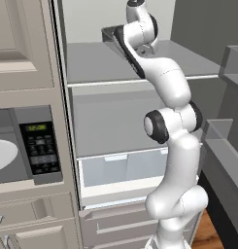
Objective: Place the tupperware containing the fish and sweet potato meal in the microwave. Close the microwave door and press the start button to reheat the meal.
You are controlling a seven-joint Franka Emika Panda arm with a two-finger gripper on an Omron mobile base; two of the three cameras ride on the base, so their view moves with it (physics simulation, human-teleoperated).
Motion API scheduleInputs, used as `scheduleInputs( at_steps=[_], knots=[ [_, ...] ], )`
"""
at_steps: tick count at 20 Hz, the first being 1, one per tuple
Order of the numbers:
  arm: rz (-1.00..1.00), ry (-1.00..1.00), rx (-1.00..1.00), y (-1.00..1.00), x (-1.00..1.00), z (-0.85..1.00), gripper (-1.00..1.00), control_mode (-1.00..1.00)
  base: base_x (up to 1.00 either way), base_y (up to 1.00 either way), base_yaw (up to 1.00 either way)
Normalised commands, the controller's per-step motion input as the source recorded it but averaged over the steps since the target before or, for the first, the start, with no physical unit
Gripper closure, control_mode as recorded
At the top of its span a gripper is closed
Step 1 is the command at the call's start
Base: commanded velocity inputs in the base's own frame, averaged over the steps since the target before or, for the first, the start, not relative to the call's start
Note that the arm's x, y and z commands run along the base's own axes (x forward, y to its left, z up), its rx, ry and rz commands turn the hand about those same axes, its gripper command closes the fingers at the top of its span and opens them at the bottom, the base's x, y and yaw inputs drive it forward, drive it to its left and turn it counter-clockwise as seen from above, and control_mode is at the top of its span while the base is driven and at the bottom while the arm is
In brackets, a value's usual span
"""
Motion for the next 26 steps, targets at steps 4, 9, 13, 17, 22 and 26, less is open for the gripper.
scheduleInputs(
  at_steps=[4,9,13,17,22,26],
  knots=[
    [-0.06,-0.15,0.00,0.00,-0.01,-0.36,1.00,-1.00,0.00,0.00,0.00],
    [-0.10,-0.30,-0.07,0.00,-0.29,-0.34,1.00,-1.00,0.00,0.00,0.00],
    [-0.07,-0.31,-0.09,0.00,-0.67,-0.05,1.00,-1.00,0.00,0.00,0.00],
    [-0.06,-0.30,-0.12,0.09,-0.97,-0.14,1.00,-1.00,0.00,0.00,0.00],
    [0.00,-0.08,-0.04,0.10,-1.00,-0.10,1.00,-1.00,0.00,0.00,0.00],
    [-0.01,0.00,0.00,0.09,-1.00,-0.01,1.00,-1.00,0.00,0.00,0.00]
  ],
)
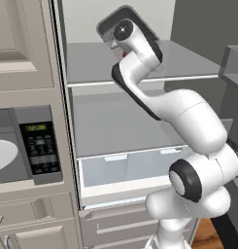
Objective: Place the tupperware containing the fish and sweet potato meal in the microwave. Close the microwave door and press the start button to reheat the meal.
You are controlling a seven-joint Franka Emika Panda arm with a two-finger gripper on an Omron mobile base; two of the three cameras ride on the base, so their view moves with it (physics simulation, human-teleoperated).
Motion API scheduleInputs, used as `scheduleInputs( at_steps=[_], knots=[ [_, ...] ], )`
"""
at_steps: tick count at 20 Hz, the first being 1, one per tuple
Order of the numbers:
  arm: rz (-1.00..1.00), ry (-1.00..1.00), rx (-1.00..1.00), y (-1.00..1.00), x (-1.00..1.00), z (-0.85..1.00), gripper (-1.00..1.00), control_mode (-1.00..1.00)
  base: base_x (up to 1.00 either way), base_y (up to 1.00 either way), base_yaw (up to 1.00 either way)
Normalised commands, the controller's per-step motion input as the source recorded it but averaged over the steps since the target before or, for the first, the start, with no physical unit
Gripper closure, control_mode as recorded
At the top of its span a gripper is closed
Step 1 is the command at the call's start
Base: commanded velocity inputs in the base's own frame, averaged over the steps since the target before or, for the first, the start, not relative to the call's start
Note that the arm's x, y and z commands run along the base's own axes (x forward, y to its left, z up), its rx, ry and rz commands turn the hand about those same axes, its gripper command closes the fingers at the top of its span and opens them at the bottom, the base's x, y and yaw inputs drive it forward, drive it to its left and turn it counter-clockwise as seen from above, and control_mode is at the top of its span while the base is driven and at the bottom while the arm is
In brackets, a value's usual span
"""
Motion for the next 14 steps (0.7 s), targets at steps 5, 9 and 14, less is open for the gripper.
scheduleInputs(
  at_steps=[5,9,14],
  knots=[
    [-0.05,0.00,0.02,0.00,-1.00,-0.06,1.00,-1.00,0.00,0.00,0.00],
    [-0.05,0.10,0.02,0.00,-1.00,-0.24,1.00,-1.00,0.00,0.00,0.00],
    [0.00,0.24,0.00,0.00,-1.00,-0.02,1.00,-1.00,0.00,0.00,0.00]
  ],
)
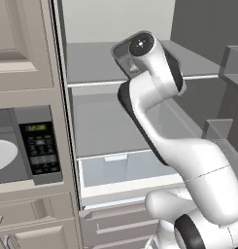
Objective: Place the tupperware containing the fish and sweet potato meal in the microwave. Close the microwave door and press the start button to reheat the meal.
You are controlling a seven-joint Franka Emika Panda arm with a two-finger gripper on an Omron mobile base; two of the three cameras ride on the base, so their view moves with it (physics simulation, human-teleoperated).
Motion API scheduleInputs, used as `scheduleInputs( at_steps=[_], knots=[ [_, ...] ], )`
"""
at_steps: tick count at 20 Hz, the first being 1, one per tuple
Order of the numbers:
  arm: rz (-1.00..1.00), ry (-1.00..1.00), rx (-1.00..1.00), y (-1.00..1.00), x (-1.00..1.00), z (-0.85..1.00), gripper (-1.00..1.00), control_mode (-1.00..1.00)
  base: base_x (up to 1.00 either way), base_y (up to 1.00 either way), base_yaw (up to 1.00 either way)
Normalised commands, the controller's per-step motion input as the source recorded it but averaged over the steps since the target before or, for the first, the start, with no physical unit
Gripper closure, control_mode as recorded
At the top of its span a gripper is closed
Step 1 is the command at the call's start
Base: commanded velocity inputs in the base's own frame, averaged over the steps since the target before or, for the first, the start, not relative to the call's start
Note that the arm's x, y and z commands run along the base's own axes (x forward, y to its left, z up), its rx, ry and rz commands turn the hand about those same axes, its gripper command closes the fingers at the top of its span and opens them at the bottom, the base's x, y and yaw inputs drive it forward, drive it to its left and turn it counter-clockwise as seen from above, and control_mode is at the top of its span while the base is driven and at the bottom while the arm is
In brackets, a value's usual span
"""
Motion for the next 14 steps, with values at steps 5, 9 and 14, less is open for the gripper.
scheduleInputs(
  at_steps=[5,9,14],
  knots=[
    [0.00,0.29,0.00,0.00,-1.00,-0.23,1.00,-1.00,0.00,0.00,0.00],
    [0.00,0.10,0.00,0.03,-1.00,-0.95,1.00,-1.00,0.00,0.00,0.00],
    [0.00,0.02,0.05,-0.03,-0.84,-1.00,1.00,-1.00,0.00,0.00,0.00]
  ],
)
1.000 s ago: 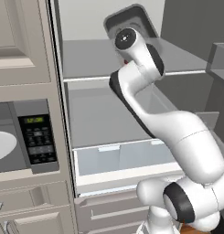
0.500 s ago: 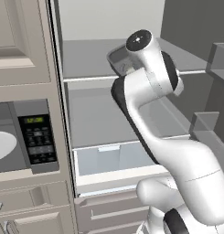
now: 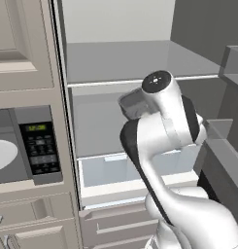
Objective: Place the tupperware containing the fish and sweet potato meal in the microwave. Close the microwave door and press the start button to reheat the meal.
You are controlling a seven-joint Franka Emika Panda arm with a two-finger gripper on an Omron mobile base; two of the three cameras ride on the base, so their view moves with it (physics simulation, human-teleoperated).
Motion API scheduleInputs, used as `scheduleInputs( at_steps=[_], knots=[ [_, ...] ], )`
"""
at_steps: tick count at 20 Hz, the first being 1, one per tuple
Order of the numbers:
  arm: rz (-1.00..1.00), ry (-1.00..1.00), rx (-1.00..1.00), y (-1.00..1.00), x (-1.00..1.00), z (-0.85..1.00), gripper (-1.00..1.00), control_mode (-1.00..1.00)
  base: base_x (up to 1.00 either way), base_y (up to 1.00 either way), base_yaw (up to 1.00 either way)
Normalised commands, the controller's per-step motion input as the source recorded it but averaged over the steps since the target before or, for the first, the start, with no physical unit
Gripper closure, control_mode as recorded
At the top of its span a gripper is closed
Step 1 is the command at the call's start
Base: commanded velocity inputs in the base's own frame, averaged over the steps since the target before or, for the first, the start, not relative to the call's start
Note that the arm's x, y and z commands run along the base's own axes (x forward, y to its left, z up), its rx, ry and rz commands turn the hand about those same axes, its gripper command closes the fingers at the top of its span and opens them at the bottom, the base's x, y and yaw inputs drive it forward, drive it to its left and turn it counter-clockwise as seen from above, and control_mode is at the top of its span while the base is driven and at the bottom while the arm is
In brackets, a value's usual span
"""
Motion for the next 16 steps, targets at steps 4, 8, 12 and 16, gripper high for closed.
scheduleInputs(
  at_steps=[4,8,12,16],
  knots=[
    [0.00,0.00,0.18,-0.23,-0.43,-0.78,1.00,-1.00,0.00,0.00,0.00],
    [0.00,0.00,0.18,-0.47,-0.03,-0.20,1.00,-1.00,0.00,0.00,0.00],
    [0.00,0.00,0.07,-0.24,0.00,0.00,1.00,-1.00,0.00,0.00,0.00],
    [0.00,0.00,0.00,0.00,0.00,0.00,1.00,-1.00,0.00,0.00,0.00]
  ],
)
